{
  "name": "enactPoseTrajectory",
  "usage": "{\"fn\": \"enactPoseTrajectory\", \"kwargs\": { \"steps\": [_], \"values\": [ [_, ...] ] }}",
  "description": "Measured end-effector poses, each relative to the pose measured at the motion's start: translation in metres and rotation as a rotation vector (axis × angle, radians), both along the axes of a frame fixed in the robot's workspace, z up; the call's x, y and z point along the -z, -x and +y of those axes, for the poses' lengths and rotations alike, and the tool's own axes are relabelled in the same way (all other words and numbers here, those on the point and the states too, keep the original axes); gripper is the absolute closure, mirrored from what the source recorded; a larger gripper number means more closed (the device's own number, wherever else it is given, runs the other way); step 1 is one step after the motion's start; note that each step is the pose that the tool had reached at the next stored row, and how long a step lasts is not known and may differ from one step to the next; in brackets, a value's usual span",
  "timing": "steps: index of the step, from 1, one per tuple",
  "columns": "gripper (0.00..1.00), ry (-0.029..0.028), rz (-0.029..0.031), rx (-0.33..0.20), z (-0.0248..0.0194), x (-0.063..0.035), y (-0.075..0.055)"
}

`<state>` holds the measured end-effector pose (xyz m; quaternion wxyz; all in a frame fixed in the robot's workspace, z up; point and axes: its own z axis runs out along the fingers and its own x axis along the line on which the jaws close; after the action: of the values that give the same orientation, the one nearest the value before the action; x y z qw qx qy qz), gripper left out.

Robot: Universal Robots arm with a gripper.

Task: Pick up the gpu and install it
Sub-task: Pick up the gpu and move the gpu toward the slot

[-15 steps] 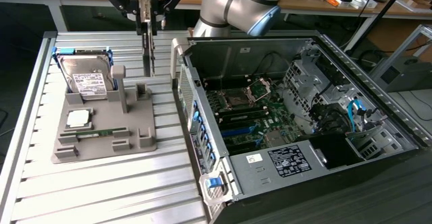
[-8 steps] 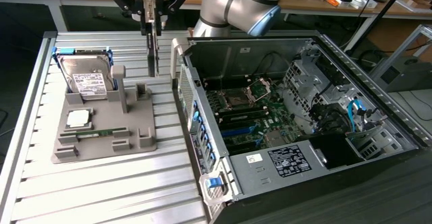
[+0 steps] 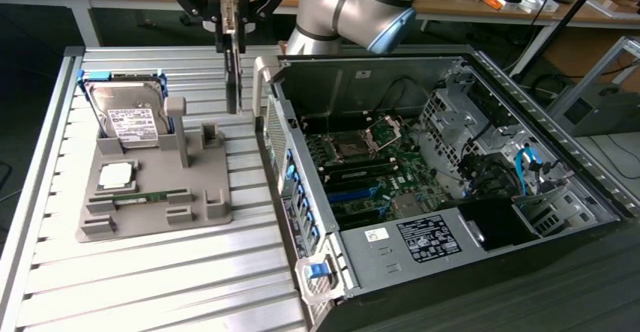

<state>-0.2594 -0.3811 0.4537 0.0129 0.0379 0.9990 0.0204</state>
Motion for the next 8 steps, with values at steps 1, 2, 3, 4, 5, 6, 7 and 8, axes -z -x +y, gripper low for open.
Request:
{"fn": "enactPoseTrajectory", "kwargs": {
  "steps": [1, 2, 3, 4, 5, 6, 7, 8],
  "values": [
    [0.73, 0.0, 0.0, 0.0, 0.0, 0.0, -0.0009],
    [0.73, -0.0001, -0.0001, 0.0, 0.0, 0.0, -0.0018],
    [0.73, 0.0, 0.0, 0.0, 0.0, 0.0, -0.0027],
    [0.73, 0.0, 0.0, 0.0, 0.0, 0.0, -0.0037],
    [0.73, 0.0, 0.0, 0.0, 0.0, 0.0, -0.0051],
    [0.73, 0.0, 0.0, 0.0, 0.0, 0.0, -0.0062],
    [0.73, 0.0, 0.0, 0.0, 0.0, 0.0, -0.0075],
    [0.73, 0.0, 0.0, 0.0, 0.0, 0.0, -0.0085]
  ]
}}
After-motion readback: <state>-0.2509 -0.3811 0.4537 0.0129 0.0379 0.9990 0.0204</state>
